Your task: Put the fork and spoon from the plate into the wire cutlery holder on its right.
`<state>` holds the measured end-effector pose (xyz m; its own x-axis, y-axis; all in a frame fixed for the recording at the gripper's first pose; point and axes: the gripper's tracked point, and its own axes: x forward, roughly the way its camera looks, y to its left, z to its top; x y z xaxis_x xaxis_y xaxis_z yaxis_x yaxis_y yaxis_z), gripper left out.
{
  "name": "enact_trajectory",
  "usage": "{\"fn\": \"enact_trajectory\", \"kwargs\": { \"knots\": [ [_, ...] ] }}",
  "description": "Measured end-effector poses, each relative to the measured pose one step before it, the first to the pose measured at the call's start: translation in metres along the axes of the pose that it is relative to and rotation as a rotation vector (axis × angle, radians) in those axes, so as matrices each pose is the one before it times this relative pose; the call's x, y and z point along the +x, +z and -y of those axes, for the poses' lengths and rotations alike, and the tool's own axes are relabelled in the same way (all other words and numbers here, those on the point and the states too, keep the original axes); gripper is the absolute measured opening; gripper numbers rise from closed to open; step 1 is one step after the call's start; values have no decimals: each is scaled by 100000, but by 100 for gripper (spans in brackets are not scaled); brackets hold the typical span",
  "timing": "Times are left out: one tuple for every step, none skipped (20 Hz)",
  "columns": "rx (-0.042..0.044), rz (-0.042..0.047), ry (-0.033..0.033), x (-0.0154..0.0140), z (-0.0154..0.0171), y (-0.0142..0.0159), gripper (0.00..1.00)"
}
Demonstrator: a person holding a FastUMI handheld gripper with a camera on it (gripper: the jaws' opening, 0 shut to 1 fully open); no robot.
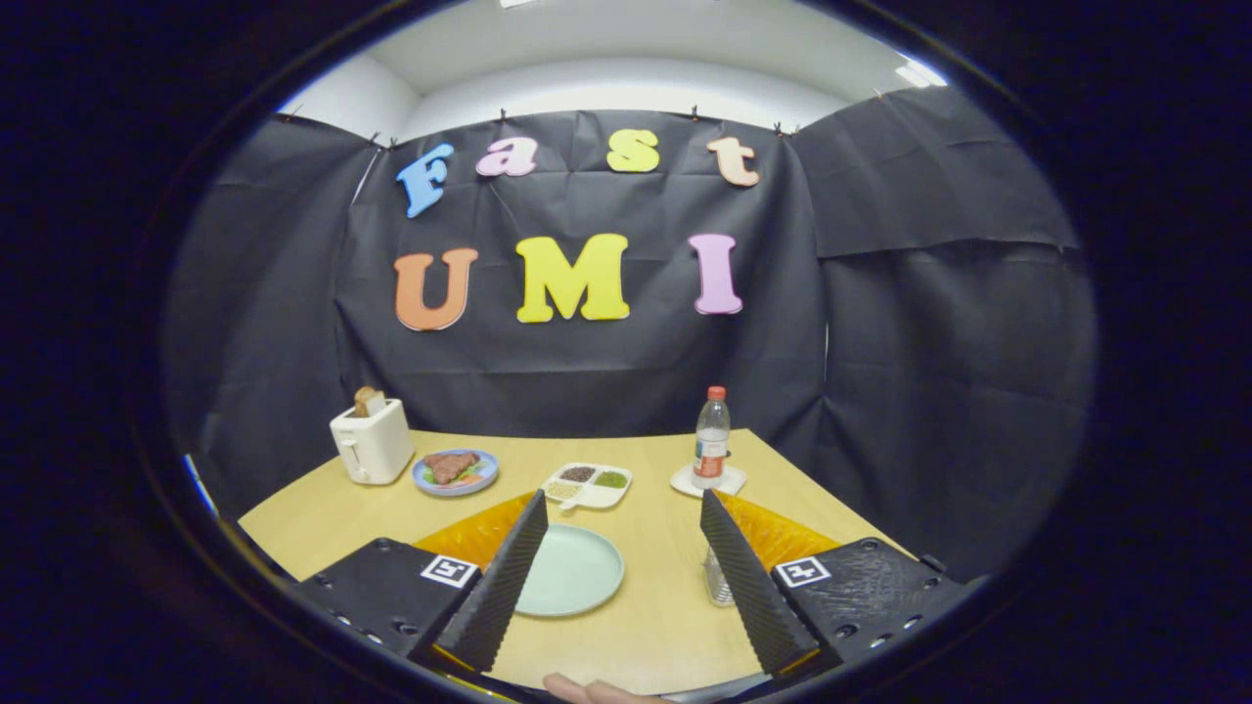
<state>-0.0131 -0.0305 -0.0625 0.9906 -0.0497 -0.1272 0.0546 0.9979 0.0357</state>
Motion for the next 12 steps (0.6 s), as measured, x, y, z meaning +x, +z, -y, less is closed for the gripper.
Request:
{"fn": "enact_trajectory", "kwargs": {
  "knots": [
    [-17,2867,287,-412,-545,502,94],
    [-494,2920,95,-451,-541,584,94],
    [-655,2558,-1051,-317,-463,382,94],
    [-1454,2315,-1496,-308,-293,472,94],
    [-2044,1622,250,-467,-700,227,94],
    [-1900,913,1880,-427,-1015,212,94],
    [-1022,597,1947,-321,-906,134,94],
    [-1000,194,1567,-345,-654,57,94],
    [-432,41,1137,-180,-356,-66,94],
    [499,631,760,-237,-326,85,95],
    [916,858,269,-95,-248,219,95],
    [895,856,-289,-23,-64,120,95]
  ]
}}
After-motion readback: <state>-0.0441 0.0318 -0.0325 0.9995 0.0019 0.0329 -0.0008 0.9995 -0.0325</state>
